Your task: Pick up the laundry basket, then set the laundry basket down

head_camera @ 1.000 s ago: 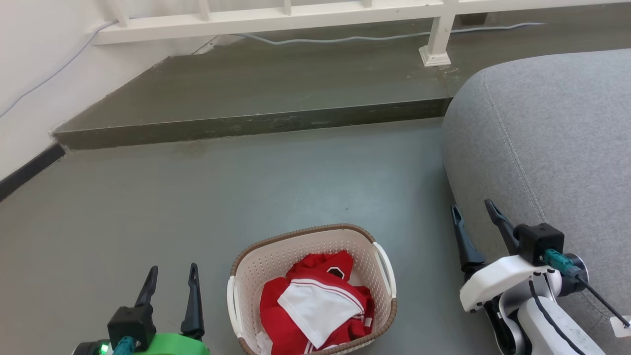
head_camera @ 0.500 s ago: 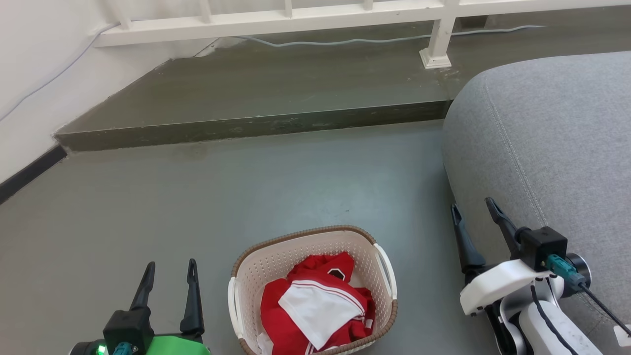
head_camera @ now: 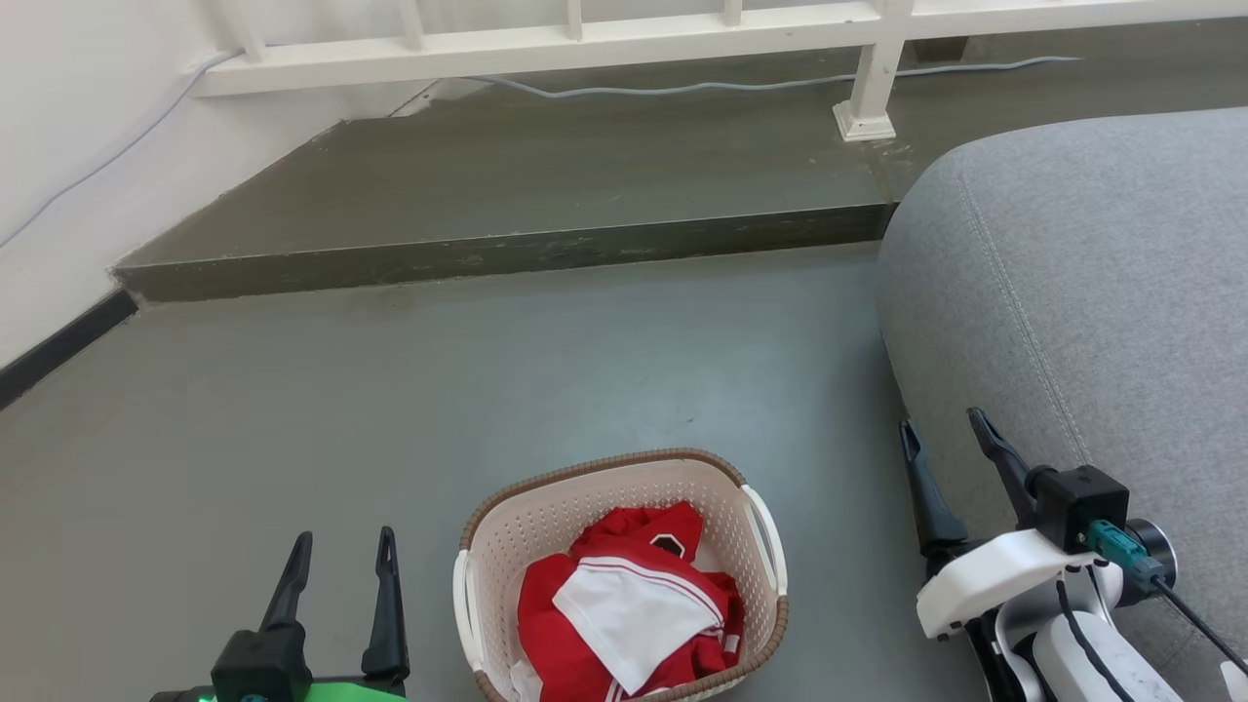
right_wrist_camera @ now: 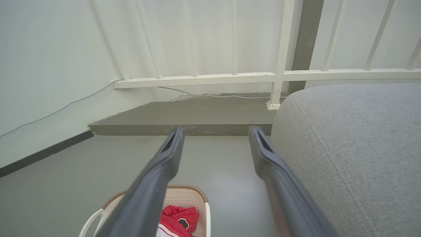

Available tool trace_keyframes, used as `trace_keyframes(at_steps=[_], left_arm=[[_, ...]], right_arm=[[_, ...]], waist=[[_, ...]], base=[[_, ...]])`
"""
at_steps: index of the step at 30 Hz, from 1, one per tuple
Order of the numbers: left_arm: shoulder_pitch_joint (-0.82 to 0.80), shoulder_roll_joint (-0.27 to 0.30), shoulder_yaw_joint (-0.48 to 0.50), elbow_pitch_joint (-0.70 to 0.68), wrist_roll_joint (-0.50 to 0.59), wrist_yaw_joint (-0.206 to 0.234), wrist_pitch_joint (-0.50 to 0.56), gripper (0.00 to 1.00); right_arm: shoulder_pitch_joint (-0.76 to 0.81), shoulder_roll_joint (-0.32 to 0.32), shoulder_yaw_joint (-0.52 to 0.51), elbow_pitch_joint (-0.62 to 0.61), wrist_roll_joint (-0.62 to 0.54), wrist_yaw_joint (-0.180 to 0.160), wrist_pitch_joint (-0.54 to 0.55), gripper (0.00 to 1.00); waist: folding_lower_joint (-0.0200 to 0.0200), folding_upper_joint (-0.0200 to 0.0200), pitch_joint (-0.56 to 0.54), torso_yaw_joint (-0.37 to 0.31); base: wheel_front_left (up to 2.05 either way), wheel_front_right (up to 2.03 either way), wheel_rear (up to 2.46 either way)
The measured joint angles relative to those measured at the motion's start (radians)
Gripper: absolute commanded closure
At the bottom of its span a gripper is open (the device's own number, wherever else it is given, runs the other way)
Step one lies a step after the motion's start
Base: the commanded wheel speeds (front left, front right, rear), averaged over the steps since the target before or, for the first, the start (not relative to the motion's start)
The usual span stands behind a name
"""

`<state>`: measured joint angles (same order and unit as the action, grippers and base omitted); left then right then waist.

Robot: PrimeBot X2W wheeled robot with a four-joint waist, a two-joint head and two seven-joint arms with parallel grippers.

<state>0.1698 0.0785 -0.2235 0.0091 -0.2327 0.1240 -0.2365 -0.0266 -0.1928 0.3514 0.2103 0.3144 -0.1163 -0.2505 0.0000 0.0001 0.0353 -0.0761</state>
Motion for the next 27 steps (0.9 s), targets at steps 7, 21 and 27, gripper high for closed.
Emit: trace_keyframes(at_steps=[7,21,27], left_arm=[[0.007,-0.002,0.001,-0.021,0.009,0.000,0.014,0.00],[0.029,-0.007,-0.019,-0.001,-0.013,-0.001,0.026,1.00],[0.053,-0.008,-0.032,-0.025,-0.088,-0.010,0.026,1.00]], right_arm=[[0.004,0.001,-0.006,-0.009,-0.002,0.000,0.000,0.00],[0.057,0.022,-0.007,0.018,0.016,0.006,0.002,1.00],[0.057,0.031,-0.017,0.003,0.092,0.020,0.005,1.00]], waist=[[0.0000,0.0000,-0.002,0.000],[0.0000,0.0000,-0.004,0.002],[0.0000,0.0000,-0.005,0.008]], base=[[0.00,0.00,0.00],[0.00,0.00,0.00],[0.00,0.00,0.00]])
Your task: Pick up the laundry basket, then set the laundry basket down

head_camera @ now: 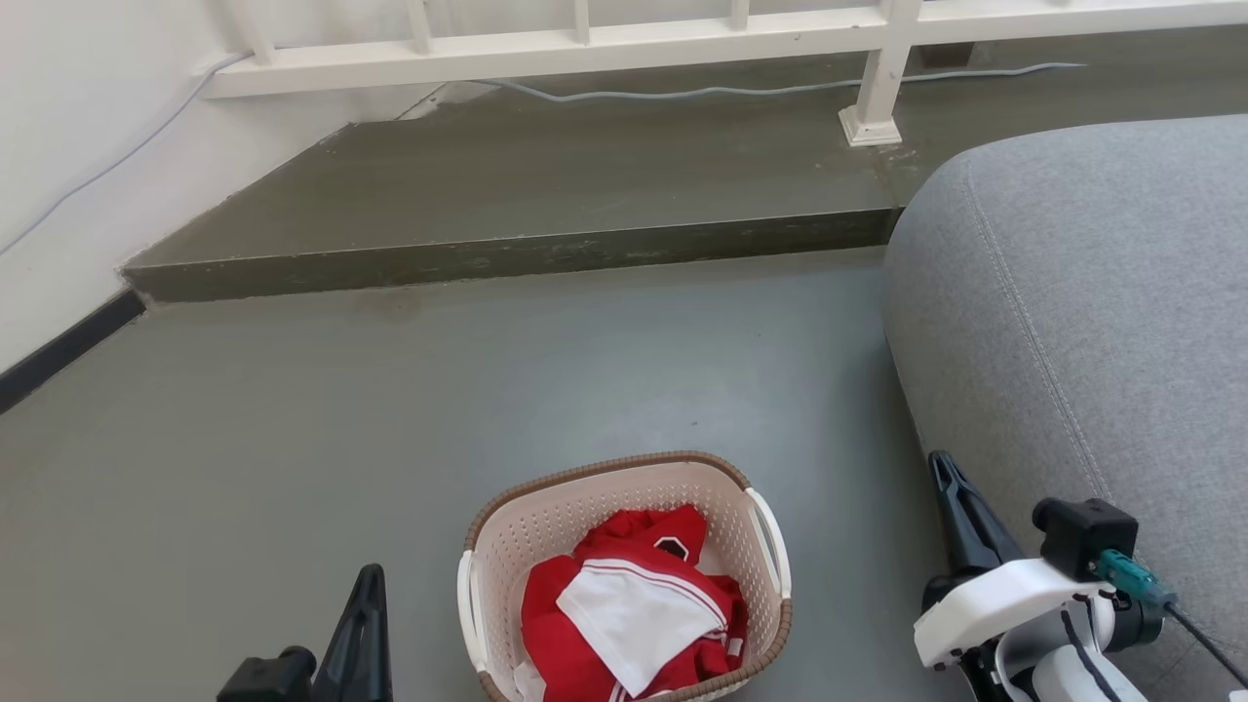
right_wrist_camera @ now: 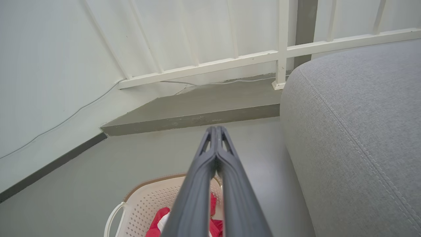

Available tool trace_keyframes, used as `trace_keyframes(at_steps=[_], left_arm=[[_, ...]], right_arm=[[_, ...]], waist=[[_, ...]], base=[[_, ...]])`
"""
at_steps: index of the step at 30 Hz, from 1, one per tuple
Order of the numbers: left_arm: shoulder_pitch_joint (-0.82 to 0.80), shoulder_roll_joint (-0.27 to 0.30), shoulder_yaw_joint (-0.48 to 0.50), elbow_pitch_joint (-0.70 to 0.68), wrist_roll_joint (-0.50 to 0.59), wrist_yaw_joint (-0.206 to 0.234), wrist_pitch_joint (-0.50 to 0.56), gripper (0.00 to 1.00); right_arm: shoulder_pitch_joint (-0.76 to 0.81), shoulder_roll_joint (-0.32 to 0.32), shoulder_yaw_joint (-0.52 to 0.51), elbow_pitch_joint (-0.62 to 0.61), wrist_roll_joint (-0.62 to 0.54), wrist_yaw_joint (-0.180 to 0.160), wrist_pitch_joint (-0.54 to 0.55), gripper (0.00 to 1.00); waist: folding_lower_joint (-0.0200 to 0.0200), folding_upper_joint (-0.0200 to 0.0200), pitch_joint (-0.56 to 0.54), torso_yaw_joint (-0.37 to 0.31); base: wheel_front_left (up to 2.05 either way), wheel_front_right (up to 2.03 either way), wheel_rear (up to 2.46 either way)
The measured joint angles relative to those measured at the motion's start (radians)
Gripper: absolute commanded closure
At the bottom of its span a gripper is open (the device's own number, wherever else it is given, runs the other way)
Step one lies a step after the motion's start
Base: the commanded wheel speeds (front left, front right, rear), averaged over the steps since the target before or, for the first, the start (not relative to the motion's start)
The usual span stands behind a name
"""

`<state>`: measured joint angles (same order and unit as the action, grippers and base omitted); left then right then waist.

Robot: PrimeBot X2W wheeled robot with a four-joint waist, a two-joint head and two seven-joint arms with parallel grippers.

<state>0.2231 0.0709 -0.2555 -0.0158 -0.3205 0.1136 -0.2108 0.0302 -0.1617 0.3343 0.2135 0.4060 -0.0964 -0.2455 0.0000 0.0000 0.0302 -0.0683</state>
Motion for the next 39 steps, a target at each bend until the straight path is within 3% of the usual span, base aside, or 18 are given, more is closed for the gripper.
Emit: trace_keyframes(at_steps=[15,39], left_arm=[[-0.003,-0.002,0.054,0.002,-0.241,-0.010,0.025,1.00],[-0.070,0.014,0.104,0.058,-0.602,-0.064,0.092,1.00]], right_arm=[[0.000,0.014,-0.066,-0.010,0.221,0.026,0.049,1.00],[-0.008,0.028,-0.167,-0.008,0.543,0.073,0.125,1.00]], waist=[[0.0000,0.0000,-0.003,0.010],[0.0000,0.0000,-0.009,0.028]], base=[[0.00,0.00,0.00],[0.00,0.00,0.00]])
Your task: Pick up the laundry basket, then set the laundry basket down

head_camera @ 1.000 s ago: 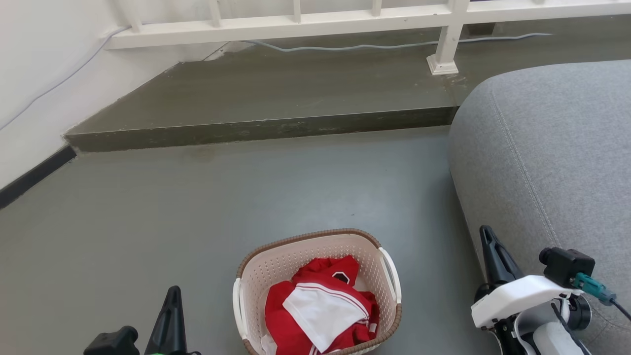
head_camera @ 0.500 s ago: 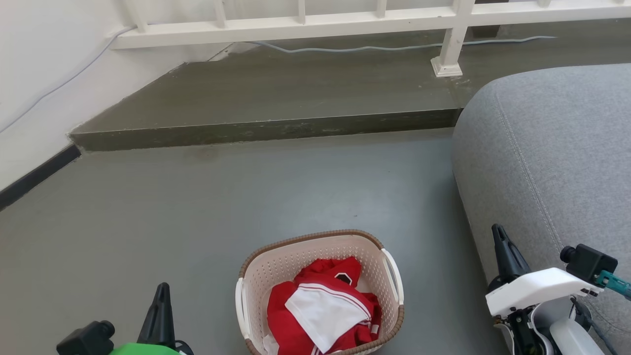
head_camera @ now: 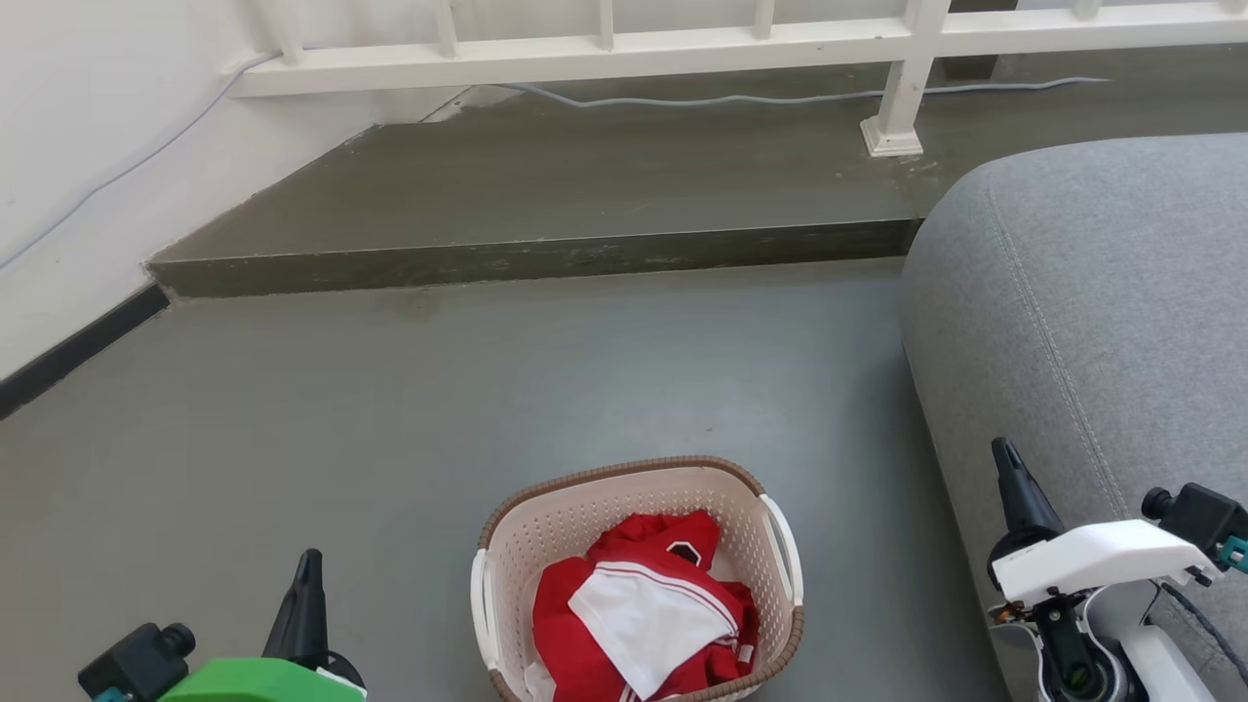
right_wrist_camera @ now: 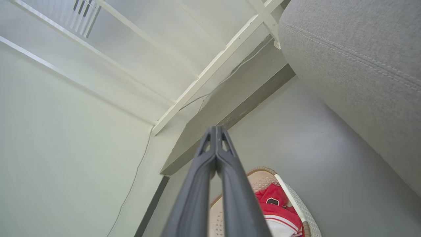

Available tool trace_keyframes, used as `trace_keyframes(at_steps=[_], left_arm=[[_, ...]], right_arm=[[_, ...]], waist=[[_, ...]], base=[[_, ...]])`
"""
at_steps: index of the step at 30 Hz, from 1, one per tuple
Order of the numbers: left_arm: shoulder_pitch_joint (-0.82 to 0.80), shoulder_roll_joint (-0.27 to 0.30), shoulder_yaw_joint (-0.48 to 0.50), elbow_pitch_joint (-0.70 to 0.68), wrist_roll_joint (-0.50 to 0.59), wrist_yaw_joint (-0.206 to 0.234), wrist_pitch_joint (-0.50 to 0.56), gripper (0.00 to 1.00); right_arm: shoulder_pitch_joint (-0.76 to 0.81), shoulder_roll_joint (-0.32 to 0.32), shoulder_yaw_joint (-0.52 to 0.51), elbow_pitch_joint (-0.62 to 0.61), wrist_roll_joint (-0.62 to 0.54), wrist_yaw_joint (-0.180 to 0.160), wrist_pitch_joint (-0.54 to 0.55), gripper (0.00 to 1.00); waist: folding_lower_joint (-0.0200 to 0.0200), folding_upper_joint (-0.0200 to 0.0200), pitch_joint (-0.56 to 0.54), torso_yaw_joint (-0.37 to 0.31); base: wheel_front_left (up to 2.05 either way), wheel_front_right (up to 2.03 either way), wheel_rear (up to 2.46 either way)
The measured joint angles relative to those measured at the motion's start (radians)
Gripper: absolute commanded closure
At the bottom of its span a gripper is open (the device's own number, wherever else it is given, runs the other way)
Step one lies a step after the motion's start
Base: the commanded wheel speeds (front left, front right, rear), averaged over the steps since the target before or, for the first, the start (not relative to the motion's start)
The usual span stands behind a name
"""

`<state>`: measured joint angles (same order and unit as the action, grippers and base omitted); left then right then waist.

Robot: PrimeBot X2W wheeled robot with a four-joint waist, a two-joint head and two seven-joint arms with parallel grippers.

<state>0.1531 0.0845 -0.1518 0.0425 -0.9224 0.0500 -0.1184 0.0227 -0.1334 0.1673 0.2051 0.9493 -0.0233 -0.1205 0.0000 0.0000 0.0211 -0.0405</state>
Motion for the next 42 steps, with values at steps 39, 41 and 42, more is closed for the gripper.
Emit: trace_keyframes(at_steps=[39,41,42], left_arm=[[-0.126,0.024,0.082,0.132,-0.579,-0.112,0.095,1.00],[-0.133,0.025,0.085,0.140,-0.607,-0.113,0.102,1.00],[-0.136,0.025,0.086,0.142,-0.624,-0.121,0.103,1.00]], right_arm=[[-0.045,0.029,-0.161,0.032,0.537,0.097,0.122,1.00],[-0.050,0.031,-0.167,0.035,0.561,0.103,0.124,1.00],[-0.054,0.032,-0.171,0.035,0.577,0.104,0.131,1.00]], waist=[[0.0000,0.0000,-0.013,0.030],[0.0000,0.0000,-0.013,0.032],[0.0000,0.0000,-0.014,0.032]], base=[[0.00,0.00,0.00],[0.00,0.00,0.00],[0.00,0.00,0.00]])
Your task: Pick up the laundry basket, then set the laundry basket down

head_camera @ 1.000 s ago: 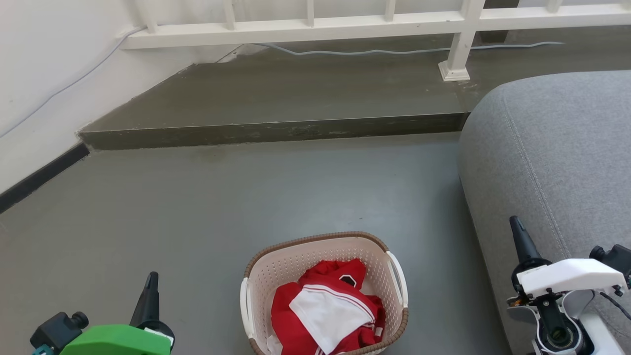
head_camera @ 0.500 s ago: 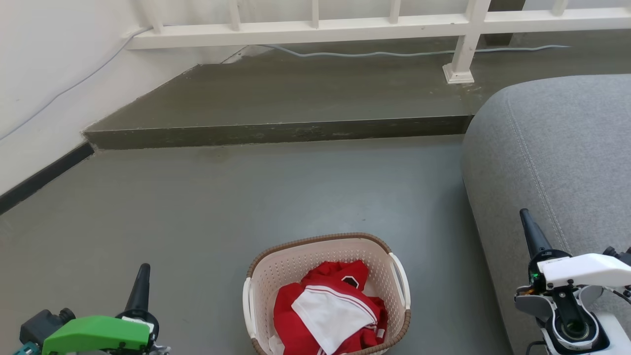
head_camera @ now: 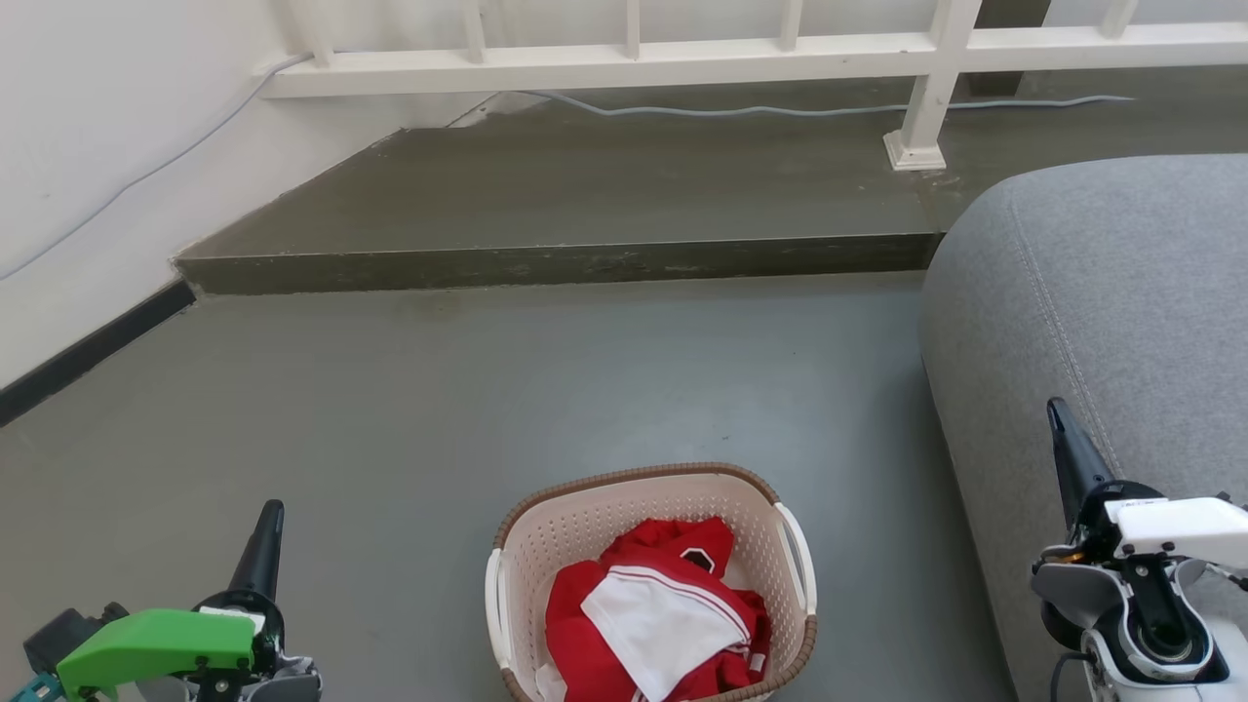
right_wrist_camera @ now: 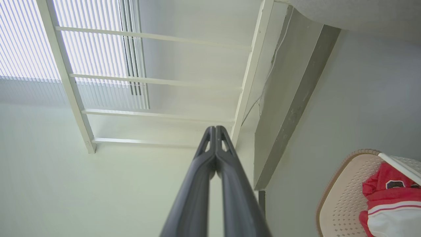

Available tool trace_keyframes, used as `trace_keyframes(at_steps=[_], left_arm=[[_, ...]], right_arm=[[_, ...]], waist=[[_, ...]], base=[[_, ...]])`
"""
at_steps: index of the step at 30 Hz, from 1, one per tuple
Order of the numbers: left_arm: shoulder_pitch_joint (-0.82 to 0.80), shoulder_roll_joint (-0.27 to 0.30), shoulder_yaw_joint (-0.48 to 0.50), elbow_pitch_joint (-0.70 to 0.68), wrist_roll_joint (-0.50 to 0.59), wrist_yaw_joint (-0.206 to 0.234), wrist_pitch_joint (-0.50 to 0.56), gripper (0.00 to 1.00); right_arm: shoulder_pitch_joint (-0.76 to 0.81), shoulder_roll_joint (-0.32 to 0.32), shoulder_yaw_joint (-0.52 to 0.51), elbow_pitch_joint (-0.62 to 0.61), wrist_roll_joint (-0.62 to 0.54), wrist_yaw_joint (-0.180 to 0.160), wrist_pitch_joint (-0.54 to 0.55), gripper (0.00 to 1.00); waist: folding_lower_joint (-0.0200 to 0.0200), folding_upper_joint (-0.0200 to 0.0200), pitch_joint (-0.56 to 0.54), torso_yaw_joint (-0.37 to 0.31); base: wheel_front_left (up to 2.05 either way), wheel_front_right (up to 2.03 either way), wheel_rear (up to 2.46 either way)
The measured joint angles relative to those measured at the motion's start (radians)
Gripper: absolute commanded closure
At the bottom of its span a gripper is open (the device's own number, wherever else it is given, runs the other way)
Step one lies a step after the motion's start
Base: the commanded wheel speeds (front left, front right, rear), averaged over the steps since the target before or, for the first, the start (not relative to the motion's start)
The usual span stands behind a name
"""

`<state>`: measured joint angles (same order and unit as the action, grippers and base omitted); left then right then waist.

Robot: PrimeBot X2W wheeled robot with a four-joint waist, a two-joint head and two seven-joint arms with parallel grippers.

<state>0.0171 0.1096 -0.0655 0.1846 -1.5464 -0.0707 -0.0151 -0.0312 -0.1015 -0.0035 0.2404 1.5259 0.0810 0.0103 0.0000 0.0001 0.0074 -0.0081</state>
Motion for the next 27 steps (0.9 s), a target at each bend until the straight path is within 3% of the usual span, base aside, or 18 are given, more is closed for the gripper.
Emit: trace_keyframes(at_steps=[11,27], left_arm=[[-0.036,0.002,0.022,0.034,-0.149,-0.027,0.024,1.00],[-0.044,0.002,0.026,0.052,-0.150,-0.035,0.024,1.00]], right_arm=[[-0.008,0.006,-0.044,0.009,0.140,0.025,0.030,1.00],[-0.017,0.006,-0.048,0.019,0.145,0.033,0.031,1.00]], waist=[[0.0000,0.0000,-0.003,0.008],[0.0000,0.0000,-0.004,0.008]], base=[[0.00,0.00,0.00],[0.00,0.00,0.00]])
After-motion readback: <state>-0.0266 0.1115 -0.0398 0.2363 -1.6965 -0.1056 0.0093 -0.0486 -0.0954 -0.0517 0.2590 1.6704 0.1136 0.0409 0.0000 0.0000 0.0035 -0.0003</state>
